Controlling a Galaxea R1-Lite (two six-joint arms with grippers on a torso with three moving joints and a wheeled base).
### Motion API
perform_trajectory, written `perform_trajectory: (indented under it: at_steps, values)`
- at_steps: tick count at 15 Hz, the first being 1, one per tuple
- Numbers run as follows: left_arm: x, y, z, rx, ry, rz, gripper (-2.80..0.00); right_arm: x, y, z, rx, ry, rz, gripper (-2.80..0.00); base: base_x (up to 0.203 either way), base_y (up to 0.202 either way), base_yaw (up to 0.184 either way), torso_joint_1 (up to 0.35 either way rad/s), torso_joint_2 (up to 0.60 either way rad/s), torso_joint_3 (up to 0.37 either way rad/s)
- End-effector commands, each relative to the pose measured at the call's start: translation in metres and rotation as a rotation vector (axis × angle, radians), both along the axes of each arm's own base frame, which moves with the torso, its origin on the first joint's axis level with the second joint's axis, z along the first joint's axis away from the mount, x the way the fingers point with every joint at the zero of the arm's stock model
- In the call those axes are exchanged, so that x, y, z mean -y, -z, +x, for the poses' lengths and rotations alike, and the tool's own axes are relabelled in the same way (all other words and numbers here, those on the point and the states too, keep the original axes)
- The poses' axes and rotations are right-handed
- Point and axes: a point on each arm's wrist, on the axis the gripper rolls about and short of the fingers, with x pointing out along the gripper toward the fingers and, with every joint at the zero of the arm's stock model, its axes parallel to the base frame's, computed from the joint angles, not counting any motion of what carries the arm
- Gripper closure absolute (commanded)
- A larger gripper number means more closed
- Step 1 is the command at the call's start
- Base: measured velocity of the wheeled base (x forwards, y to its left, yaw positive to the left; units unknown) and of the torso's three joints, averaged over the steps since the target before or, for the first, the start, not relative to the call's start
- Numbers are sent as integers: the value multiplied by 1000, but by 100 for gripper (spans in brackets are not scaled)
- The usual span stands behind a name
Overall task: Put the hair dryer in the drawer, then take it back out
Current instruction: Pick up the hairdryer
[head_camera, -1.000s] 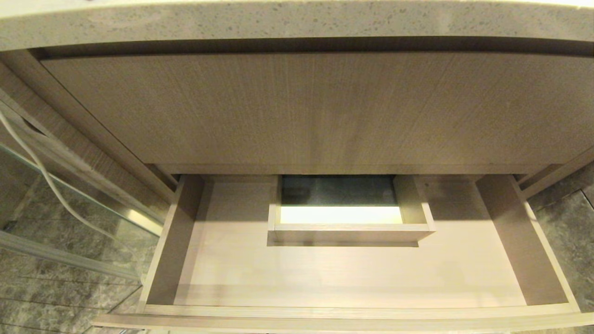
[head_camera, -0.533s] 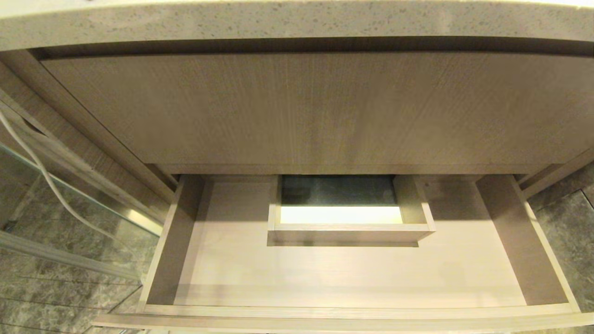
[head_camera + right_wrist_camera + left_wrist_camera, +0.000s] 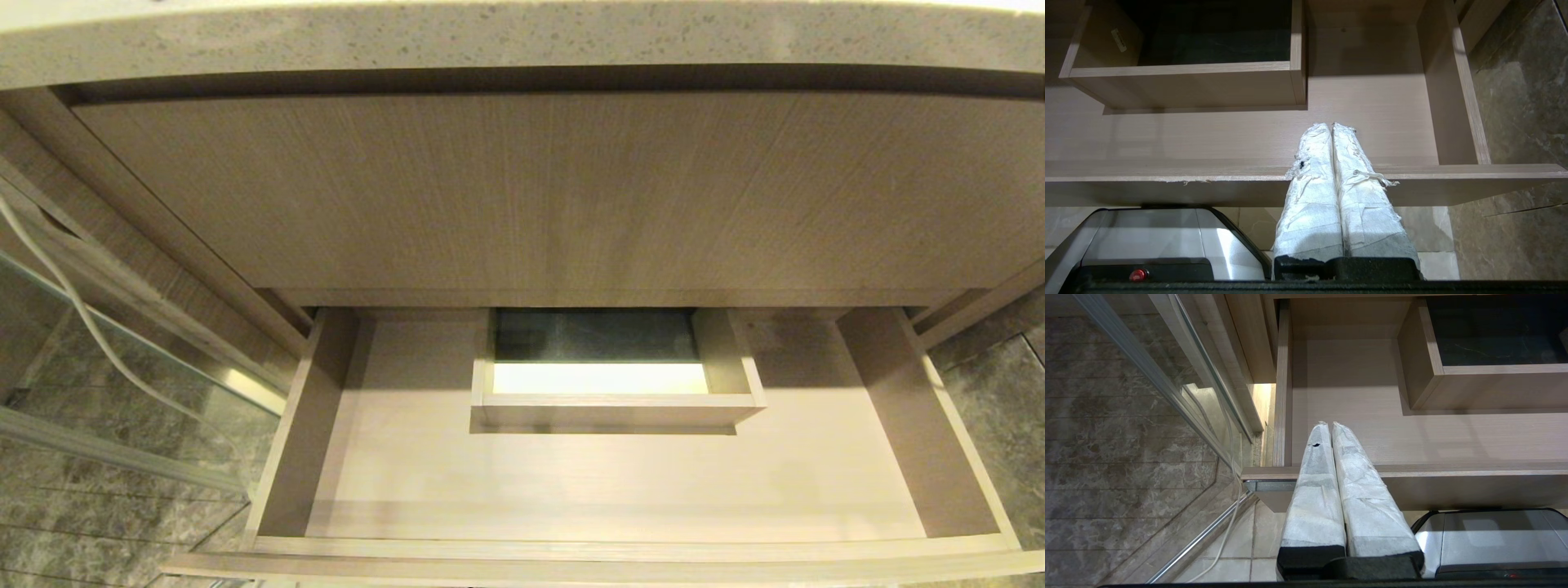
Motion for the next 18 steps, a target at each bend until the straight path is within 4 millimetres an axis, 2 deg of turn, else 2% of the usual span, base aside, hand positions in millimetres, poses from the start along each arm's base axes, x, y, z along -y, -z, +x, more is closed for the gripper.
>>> perform_trajectory:
  at_steps: [1, 7, 13, 16, 18]
  values:
    - [0, 0, 0, 0, 0, 0, 0, 0, 0, 0, -1, -1, 1, 0, 0, 0, 0, 0, 0, 0]
    - [0, 0, 0, 0, 0, 0, 0, 0, 0, 0, 0, 1, 4, 0, 0, 0, 0, 14, -17, -4]
    - [0, 0, 0, 0, 0, 0, 0, 0, 0, 0, -1, 2, 5, 0, 0, 0, 0, 227, -433, -186]
    - [0, 0, 0, 0, 0, 0, 0, 0, 0, 0, -1, 3, 5, 0, 0, 0, 0, 78, -489, -210]
    - [0, 0, 0, 0, -1, 0, 0, 0, 0, 0, 1, 3, 5, 0, 0, 0, 0, 362, -492, -219]
